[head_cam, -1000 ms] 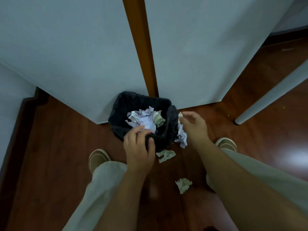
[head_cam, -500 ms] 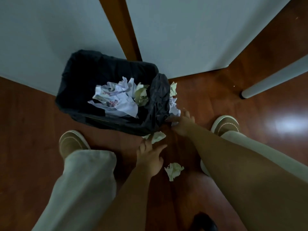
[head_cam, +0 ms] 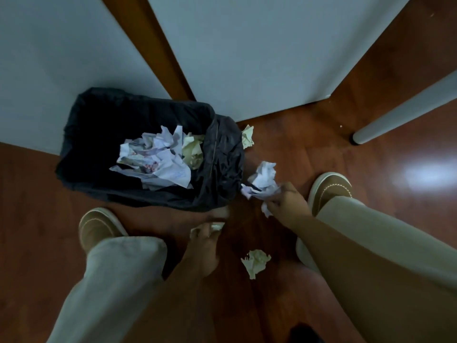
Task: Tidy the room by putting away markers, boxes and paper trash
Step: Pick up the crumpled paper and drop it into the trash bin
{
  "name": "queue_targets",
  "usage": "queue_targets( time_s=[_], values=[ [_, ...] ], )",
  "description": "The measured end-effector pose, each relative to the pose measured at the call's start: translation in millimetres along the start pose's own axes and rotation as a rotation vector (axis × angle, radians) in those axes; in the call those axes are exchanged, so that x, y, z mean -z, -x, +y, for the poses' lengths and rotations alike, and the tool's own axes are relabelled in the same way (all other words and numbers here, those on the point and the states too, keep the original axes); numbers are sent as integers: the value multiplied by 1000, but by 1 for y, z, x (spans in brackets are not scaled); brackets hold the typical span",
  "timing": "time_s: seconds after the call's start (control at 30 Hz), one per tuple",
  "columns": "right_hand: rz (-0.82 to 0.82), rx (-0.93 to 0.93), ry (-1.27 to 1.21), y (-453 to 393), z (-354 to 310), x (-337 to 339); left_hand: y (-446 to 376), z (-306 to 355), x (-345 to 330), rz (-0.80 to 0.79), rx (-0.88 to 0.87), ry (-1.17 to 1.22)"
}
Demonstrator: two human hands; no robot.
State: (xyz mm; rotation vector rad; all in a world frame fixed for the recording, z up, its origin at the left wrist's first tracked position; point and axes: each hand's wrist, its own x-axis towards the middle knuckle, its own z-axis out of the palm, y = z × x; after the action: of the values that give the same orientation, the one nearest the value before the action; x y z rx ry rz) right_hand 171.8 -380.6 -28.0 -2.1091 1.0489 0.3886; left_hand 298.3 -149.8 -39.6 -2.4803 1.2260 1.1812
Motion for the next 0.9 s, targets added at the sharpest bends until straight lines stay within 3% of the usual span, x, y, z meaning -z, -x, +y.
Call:
queue_targets(
  time_s=[0.1, 0.23, 0.33, 0.43, 0.53, 0.67, 0.8, 0.87, 0.9],
  values=[
    [259, -142, -156, 31, -1, 11, 34, 7, 17, 122, -64, 49],
    [457, -242, -390, 65, -32, 46, 91, 32, 60, 304, -202, 137],
    [583, -125, -542, 85, -74, 80, 131, 54, 102, 502, -396, 207],
    [680, 164, -660, 101, -130, 117, 160, 65, 141, 796, -558, 192],
    [697, 466, -541, 113, -182, 143, 164, 51, 191, 1054, -443, 273],
    [494, 671, -281, 110, -218, 149, 148, 34, 225, 1018, -245, 470],
    [383, 472, -359, 93, -203, 137, 142, 37, 202, 1184, -3, 572],
    [427, 347, -432, 81, -185, 133, 141, 49, 178, 1269, -34, 559],
    [449, 287, -453, 73, -176, 131, 141, 58, 163, 1237, -103, 538]
  ],
)
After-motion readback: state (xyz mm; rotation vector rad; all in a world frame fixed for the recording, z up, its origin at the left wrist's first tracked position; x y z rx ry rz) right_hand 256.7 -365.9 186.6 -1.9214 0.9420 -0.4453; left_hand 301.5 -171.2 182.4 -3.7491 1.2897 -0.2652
